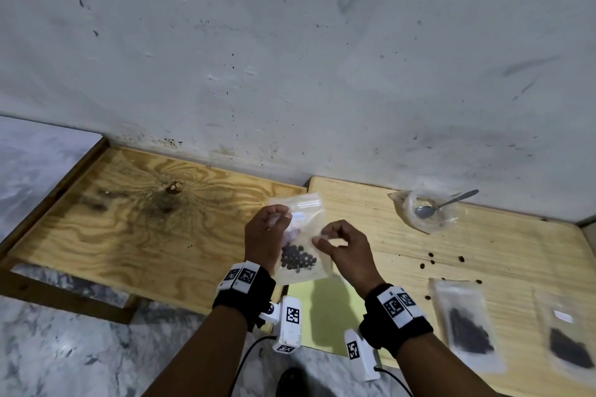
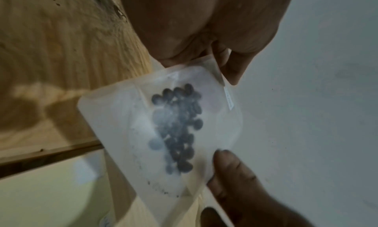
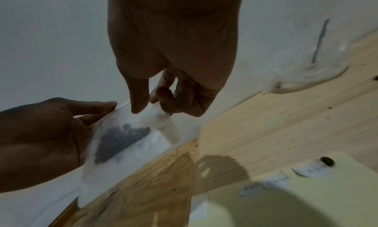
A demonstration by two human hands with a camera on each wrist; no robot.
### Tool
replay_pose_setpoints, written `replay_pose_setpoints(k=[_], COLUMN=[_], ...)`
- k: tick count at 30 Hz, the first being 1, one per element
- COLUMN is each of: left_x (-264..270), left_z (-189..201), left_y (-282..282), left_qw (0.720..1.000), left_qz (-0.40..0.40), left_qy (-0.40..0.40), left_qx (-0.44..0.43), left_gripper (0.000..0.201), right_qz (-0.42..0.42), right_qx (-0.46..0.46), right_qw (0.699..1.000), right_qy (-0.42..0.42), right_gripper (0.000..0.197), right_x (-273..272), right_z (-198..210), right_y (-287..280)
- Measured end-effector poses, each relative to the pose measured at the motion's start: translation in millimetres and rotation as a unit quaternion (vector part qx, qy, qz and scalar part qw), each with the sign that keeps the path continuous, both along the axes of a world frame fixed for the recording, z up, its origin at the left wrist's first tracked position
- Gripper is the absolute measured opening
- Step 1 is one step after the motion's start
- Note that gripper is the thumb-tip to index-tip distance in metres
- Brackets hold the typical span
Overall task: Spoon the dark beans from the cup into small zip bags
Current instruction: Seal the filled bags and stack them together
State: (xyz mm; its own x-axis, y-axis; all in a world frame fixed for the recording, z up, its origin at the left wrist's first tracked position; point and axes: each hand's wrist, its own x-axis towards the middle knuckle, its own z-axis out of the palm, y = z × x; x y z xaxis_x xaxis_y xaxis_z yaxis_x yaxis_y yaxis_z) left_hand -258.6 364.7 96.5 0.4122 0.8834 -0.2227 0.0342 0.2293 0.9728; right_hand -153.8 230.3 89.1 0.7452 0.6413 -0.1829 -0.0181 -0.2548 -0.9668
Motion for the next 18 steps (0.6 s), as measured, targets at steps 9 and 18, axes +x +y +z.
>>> replay_pose_setpoints(k=[9,18], left_x=[-2,62], left_z=[-10,-17], left_y=[-16,-83], left_qw=[0.993,0.972], left_qz=[-0.109,-0.199], left_qy=[0.036,0.119], left_qx=[0.001,0.047], left_gripper=[0.028,0.043], right_qz=[-0.052,-0.045], right_qx=[0.016,-0.076], right_qw=[0.995,0.995], right_qy=[0.088,0.037], right_gripper=[0.024,0.025], right_x=[16,67], right_z=[-1,-6], right_y=[-34,-114])
